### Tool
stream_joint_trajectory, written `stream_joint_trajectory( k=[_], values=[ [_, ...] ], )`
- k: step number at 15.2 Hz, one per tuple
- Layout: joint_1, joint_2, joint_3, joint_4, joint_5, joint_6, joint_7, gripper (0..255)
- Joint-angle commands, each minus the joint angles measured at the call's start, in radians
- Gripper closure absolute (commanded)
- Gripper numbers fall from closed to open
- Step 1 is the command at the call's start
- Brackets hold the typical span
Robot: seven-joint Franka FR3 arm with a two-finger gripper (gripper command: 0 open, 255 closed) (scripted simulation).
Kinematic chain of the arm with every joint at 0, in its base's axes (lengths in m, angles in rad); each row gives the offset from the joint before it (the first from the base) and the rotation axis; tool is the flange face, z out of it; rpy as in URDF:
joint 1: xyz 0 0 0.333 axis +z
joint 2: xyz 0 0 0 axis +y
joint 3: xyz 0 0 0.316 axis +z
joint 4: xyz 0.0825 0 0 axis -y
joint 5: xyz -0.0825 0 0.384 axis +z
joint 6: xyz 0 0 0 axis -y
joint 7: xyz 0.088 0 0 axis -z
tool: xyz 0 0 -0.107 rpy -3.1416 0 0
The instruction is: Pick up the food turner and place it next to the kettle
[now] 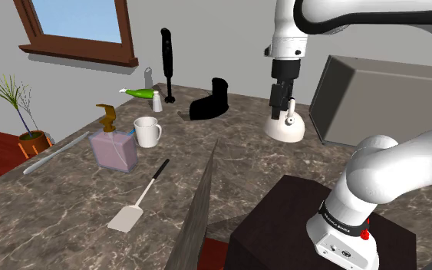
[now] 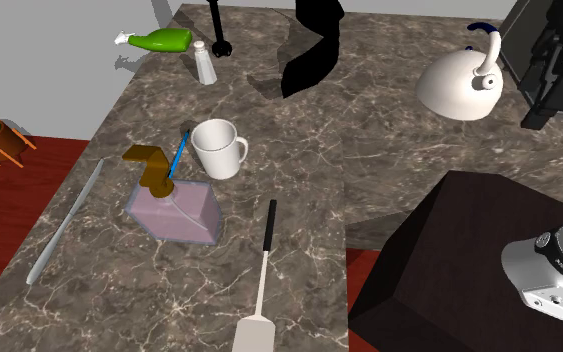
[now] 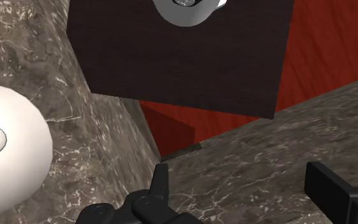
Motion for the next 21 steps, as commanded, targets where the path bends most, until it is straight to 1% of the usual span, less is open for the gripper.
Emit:
stream_joint_trajectory(
  k=[1, 7, 13, 17, 19, 21],
  values=[
    [0.0, 0.0, 0.0, 0.0, 0.0, 0.0, 0.0, 0],
    [-0.001, -0.015, 0.177, -0.062, 0.138, 0.101, 0.304, 0],
    [-0.021, 0.061, 0.368, -0.052, 0.247, 0.235, 0.605, 0],
    [-0.061, 0.159, 0.503, -0.007, 0.282, 0.334, 0.808, 0],
    [-0.091, 0.22, 0.574, 0.026, 0.282, 0.384, 0.913, 0],
    [-0.13, 0.289, 0.648, 0.065, 0.268, 0.434, 1.022, 0]
  ],
)
